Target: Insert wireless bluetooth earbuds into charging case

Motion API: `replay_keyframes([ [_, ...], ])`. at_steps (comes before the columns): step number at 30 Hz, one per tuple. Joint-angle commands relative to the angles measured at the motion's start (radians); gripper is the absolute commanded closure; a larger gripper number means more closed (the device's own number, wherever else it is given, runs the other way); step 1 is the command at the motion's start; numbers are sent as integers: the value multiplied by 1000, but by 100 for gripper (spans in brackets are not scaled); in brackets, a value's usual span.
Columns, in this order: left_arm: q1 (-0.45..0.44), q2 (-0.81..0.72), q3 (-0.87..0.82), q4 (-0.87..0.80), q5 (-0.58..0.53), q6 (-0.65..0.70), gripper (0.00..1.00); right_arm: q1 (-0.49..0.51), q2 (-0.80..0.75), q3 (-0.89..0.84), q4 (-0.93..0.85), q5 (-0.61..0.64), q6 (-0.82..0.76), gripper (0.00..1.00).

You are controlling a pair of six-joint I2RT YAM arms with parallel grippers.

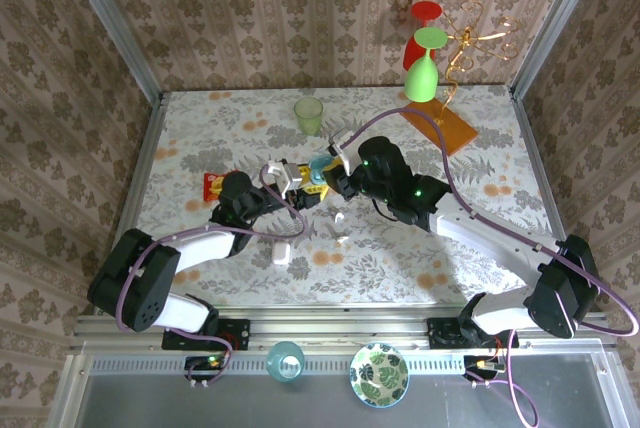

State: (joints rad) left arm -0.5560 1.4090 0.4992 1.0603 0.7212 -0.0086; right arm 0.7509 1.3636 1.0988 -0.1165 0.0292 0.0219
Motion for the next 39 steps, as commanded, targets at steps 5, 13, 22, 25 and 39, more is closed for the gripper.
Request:
replay_keyframes([
  [5,-9,-11,13,84,24,-39,75,0,-34,27,14,-63,37,72],
  [13,-9,8,12,105,24,-43,75,-18,-77,20,46,-118,105,57],
  [22,-7,4,8,101,23,-44,75,-40,-140,8,73,-151,181,46],
  [25,-4,-4,6,97,27,-42,75,-80,-171,-20,108,-182,250,45],
  [39,-2,-4,-14,134,92,1,75,-232,-64,139,-90,-327,393,42],
])
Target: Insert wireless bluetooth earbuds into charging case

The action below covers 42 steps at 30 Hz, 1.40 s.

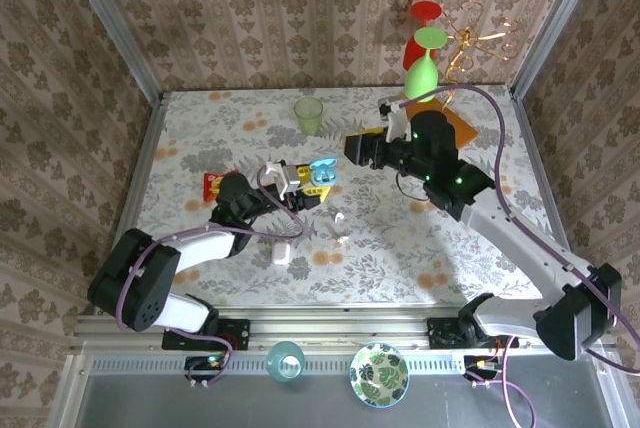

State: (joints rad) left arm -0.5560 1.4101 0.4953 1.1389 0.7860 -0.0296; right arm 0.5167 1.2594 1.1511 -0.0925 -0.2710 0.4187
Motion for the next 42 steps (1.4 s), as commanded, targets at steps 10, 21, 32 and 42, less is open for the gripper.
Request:
replay_keyframes([
  [10,-11,-23,-23,69,-5,29,75,31,194,199,-294,-103,-111,35],
  [21,-12,-34,-24,76,-49,24,75,9,46,31,-188,-153,18,25],
  [32,-12,-30,-11,134,-113,-18,74,-91,102,-249,580,-590,699,23],
  [42,-13,-7,6,140,-136,-6,74,-4,297,-330,1034,-561,1004,44],
])
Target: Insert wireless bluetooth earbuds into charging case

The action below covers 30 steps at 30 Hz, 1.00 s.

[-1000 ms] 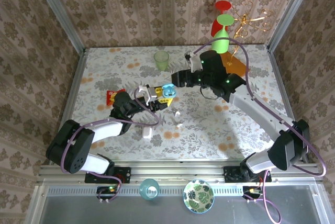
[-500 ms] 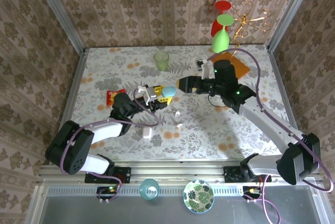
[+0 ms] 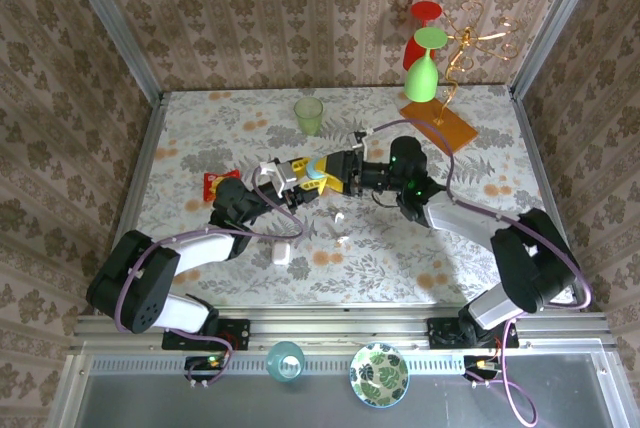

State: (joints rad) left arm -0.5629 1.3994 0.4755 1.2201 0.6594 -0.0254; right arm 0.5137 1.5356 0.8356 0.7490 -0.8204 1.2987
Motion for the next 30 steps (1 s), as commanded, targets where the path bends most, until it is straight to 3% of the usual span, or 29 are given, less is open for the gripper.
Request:
replay_keyframes([
  [1,-6,2,24,60,-9,-7,74,-1,27,-16,209,-8,132,50],
  [6,-5,-14,7,58,-9,0,74,-1,37,-11,216,-6,137,67],
  [11,-5,-13,-2,58,-47,7,72,-7,41,8,190,-15,110,76],
  [13,-5,-14,-3,58,-51,10,63,-13,34,17,152,-12,79,78],
  [17,0,-30,-25,46,-84,25,28,-47,3,0,67,43,9,78],
  [19,1,-53,-40,-11,-93,49,19,-81,-16,-19,7,90,-28,77],
  [24,-11,-133,-59,-268,-139,170,10,-171,-15,-52,-140,222,-123,76],
  [30,-83,-169,-5,-607,-261,368,1,-220,106,26,-331,381,-253,75],
])
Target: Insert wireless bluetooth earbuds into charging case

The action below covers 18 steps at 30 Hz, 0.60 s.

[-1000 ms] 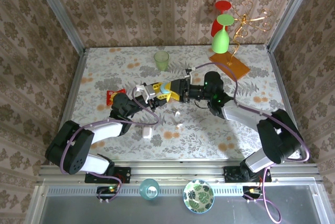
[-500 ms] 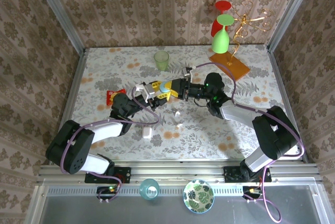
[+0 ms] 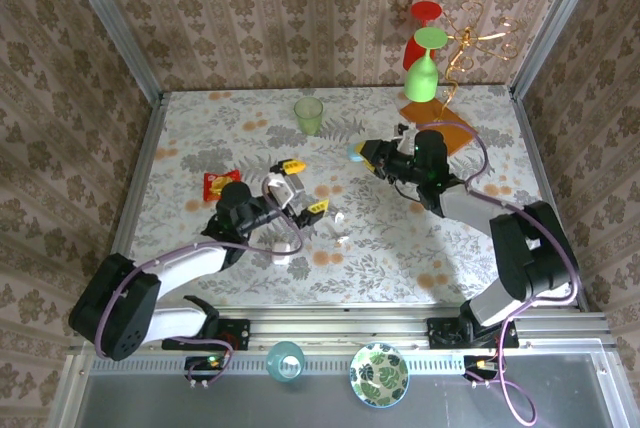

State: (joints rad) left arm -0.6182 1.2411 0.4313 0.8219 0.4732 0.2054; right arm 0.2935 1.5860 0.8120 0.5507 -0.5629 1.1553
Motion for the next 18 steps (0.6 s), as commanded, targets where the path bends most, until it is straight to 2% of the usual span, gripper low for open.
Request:
replay_keyframes([
  [1,-36,-7,44,-226,-88,149,0,-1,85,76,-164,155,-127,75],
  [12,-50,20,49,-259,-114,152,0,-8,387,342,-288,313,-204,71],
  [18,-51,-27,45,-306,-263,87,0,-16,488,436,-366,346,-249,67],
])
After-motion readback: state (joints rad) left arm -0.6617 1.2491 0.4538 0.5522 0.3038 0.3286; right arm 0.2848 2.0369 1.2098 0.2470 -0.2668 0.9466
